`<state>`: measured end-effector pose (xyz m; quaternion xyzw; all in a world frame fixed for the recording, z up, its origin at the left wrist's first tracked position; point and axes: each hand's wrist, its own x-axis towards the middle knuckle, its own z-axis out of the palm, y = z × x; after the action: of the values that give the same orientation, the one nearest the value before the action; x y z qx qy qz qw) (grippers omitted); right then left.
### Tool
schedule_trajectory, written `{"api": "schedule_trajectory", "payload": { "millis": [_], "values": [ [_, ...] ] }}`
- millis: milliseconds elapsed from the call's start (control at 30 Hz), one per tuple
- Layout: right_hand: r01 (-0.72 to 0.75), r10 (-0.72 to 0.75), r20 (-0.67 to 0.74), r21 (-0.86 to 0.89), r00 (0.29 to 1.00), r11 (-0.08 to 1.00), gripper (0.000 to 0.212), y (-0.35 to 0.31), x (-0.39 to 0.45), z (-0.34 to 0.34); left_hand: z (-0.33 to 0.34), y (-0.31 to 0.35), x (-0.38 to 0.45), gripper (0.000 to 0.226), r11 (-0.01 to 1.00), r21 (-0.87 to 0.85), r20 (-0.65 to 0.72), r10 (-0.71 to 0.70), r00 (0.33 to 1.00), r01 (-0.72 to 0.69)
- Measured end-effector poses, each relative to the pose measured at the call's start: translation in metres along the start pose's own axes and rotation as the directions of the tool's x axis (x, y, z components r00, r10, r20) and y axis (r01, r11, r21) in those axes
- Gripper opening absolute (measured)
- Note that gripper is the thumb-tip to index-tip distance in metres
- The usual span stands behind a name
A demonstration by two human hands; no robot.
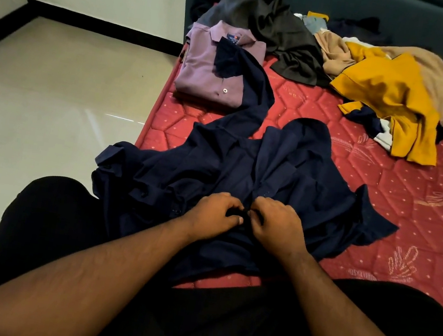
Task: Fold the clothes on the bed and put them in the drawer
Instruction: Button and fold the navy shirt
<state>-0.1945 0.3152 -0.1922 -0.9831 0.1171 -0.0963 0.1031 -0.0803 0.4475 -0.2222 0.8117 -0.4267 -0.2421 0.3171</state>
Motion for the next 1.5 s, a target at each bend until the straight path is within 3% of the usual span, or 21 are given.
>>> {"api": "schedule_trajectory", "payload": {
  "millis": [100, 200, 300, 367, 500, 633, 733, 800, 867, 1000, 1067, 1167, 1300, 1500],
  "values": [
    [-0.224, 0.21, 0.096, 0.178, 0.973, 0.958, 0.015, 0.018, 0.002, -0.006, -0.005, -0.003, -0.009, 0.037, 0.989, 0.139, -0.015, 0.051, 0.999, -0.048],
    [-0.369, 0.344, 0.175, 0.141, 0.923, 0.919, 0.011, 0.037, 0.002, -0.015, -0.012, 0.001, -0.014, 0.037, 0.971, 0.239, -0.009, 0.003, 1.0, -0.001],
    [-0.359, 0.321, 0.255, 0.119, 0.912, 0.926, 0.016, 0.042, 0.004, -0.017, -0.017, 0.017, -0.013, 0.034, 0.961, 0.274, -0.021, -0.038, 0.999, 0.043],
    [-0.318, 0.285, 0.257, 0.095, 0.923, 0.943, 0.017, 0.044, 0.008, -0.018, -0.017, 0.03, -0.008, 0.037, 0.957, 0.28, -0.114, -0.039, 0.993, 0.07],
    [-0.289, 0.271, 0.279, 0.026, 0.921, 0.957, 0.011, 0.047, 0.012, -0.028, -0.006, 0.052, 0.013, 0.032, 0.959, 0.283, -0.258, 0.062, 0.964, 0.014],
    [-0.338, 0.319, 0.368, -0.014, 0.873, 0.941, 0.02, 0.046, 0.01, -0.035, 0.005, 0.066, 0.034, 0.046, 0.909, 0.417, -0.203, 0.082, 0.976, 0.01],
    [-0.353, 0.328, 0.402, -0.012, 0.855, 0.936, 0.013, 0.049, 0.012, -0.035, 0.008, 0.066, 0.04, 0.061, 0.872, 0.487, -0.131, 0.026, 0.991, 0.041],
    [-0.349, 0.32, 0.449, -0.019, 0.834, 0.937, 0.014, 0.05, 0.014, -0.035, 0.01, 0.062, 0.042, 0.053, 0.875, 0.479, -0.104, -0.018, 0.994, 0.066],
    [-0.331, 0.304, 0.482, -0.031, 0.822, 0.943, 0.027, 0.049, 0.014, -0.035, 0.01, 0.056, 0.044, 0.035, 0.923, 0.378, -0.131, -0.029, 0.991, 0.077],
    [-0.22, 0.269, 0.404, -0.164, 0.875, 0.962, 0.018, 0.05, 0.012, -0.034, 0.01, 0.053, 0.046, 0.02, 0.994, -0.031, -0.266, -0.106, 0.958, 0.102],
    [-0.253, 0.257, 0.274, -0.052, 0.927, 0.966, 0.013, 0.049, 0.012, -0.036, 0.008, 0.057, 0.045, 0.01, 0.944, -0.317, -0.316, -0.201, 0.927, 0.096],
    [-0.233, 0.241, -0.012, 0.201, 0.971, 0.951, 0.002, 0.049, 0.013, -0.041, 0.002, 0.069, 0.041, 0.011, 0.761, -0.646, -0.25, -0.278, 0.927, 0.054],
    [-0.111, 0.194, -0.17, 0.407, 0.966, 0.907, 0.011, 0.046, 0.011, -0.053, -0.005, 0.078, 0.033, 0.016, 0.743, -0.669, -0.245, -0.19, 0.951, -0.024],
    [-0.081, 0.181, -0.154, 0.503, 0.971, 0.861, 0.015, 0.044, 0.009, -0.056, -0.001, 0.073, 0.026, 0.01, 0.702, -0.712, -0.192, -0.18, 0.965, -0.011]
  ]
}}
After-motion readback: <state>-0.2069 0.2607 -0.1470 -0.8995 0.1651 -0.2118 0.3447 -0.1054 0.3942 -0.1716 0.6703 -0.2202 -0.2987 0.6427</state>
